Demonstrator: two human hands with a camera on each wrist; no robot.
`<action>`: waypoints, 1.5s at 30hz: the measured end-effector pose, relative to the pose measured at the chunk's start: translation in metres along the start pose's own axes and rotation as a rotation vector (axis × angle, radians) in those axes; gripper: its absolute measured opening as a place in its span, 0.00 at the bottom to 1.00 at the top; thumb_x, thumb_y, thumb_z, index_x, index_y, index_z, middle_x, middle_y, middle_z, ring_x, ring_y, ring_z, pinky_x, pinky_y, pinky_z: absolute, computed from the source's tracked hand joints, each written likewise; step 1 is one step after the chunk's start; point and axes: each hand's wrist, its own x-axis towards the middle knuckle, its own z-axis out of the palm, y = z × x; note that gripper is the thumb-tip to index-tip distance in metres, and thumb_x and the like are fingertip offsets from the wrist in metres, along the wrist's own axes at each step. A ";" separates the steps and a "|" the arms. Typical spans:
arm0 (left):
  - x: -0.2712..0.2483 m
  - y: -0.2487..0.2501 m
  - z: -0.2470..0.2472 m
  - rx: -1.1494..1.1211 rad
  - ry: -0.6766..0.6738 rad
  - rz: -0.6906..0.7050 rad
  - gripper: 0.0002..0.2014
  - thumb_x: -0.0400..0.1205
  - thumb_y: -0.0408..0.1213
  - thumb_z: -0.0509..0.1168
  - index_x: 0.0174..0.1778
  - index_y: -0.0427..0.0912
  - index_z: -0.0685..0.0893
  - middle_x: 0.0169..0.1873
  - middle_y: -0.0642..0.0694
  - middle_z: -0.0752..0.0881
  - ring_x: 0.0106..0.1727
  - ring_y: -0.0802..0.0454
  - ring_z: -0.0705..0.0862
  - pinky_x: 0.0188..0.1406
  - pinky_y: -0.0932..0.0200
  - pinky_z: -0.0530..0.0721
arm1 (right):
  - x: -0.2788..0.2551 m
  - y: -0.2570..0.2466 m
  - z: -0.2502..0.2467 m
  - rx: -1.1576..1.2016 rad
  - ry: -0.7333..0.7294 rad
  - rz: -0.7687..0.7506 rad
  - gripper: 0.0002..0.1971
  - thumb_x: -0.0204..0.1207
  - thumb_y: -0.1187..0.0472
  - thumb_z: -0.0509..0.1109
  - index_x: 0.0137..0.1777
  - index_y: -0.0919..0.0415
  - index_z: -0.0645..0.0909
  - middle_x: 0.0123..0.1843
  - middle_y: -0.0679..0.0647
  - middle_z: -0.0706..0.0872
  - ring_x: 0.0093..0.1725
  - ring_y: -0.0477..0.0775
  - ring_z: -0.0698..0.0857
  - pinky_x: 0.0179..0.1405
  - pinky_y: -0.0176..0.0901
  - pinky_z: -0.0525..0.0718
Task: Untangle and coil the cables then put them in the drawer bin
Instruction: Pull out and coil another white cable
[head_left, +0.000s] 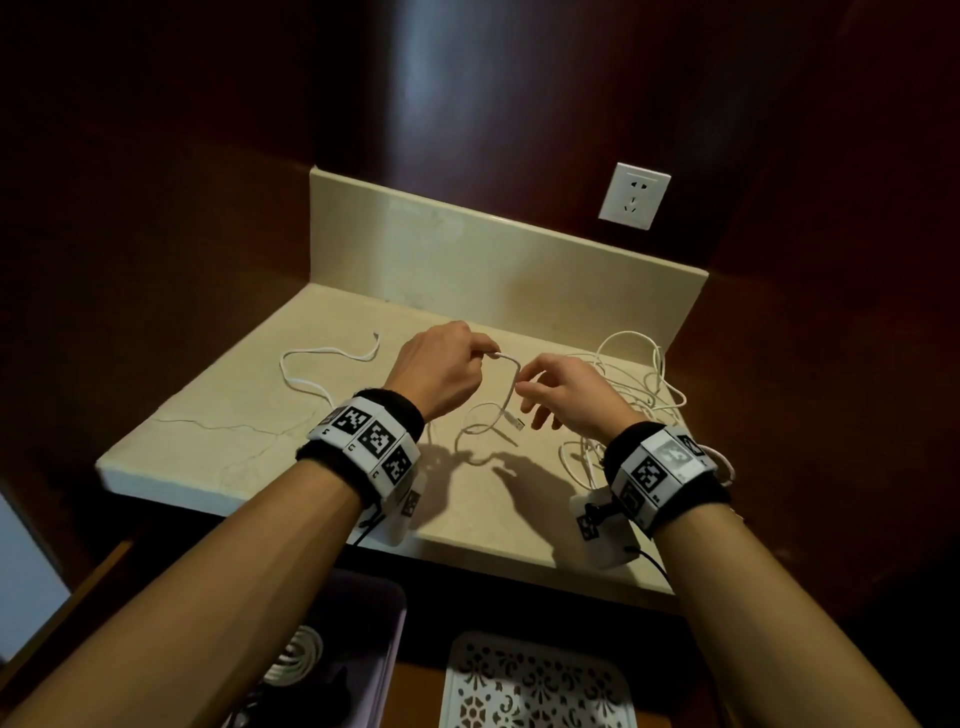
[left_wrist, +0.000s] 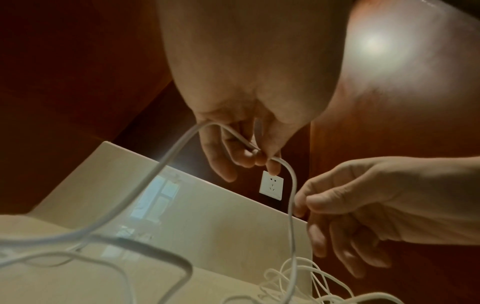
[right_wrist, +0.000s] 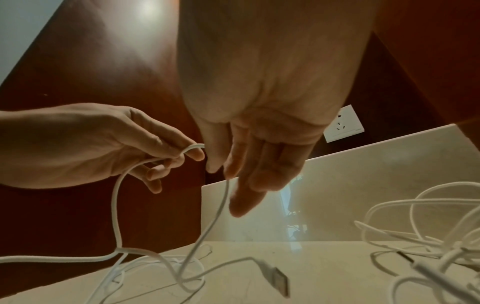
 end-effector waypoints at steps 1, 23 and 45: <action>0.000 -0.001 0.000 -0.007 0.003 0.003 0.19 0.86 0.35 0.53 0.64 0.52 0.86 0.59 0.45 0.84 0.60 0.44 0.81 0.56 0.52 0.76 | 0.001 -0.001 0.002 0.002 0.024 0.004 0.05 0.81 0.58 0.69 0.53 0.57 0.79 0.39 0.53 0.90 0.33 0.53 0.90 0.29 0.41 0.79; -0.005 -0.019 0.003 -0.305 -0.225 -0.075 0.14 0.79 0.39 0.71 0.61 0.48 0.83 0.41 0.51 0.88 0.41 0.54 0.84 0.41 0.58 0.78 | 0.012 -0.026 0.007 0.598 0.185 0.098 0.04 0.83 0.72 0.62 0.49 0.68 0.78 0.31 0.65 0.84 0.23 0.53 0.85 0.23 0.38 0.84; -0.005 -0.020 -0.008 -0.455 -0.267 -0.144 0.16 0.87 0.39 0.49 0.34 0.42 0.73 0.32 0.43 0.81 0.34 0.49 0.74 0.41 0.53 0.73 | 0.014 -0.019 0.008 -0.117 -0.001 -0.089 0.27 0.75 0.49 0.75 0.74 0.47 0.74 0.55 0.49 0.83 0.55 0.50 0.82 0.59 0.47 0.80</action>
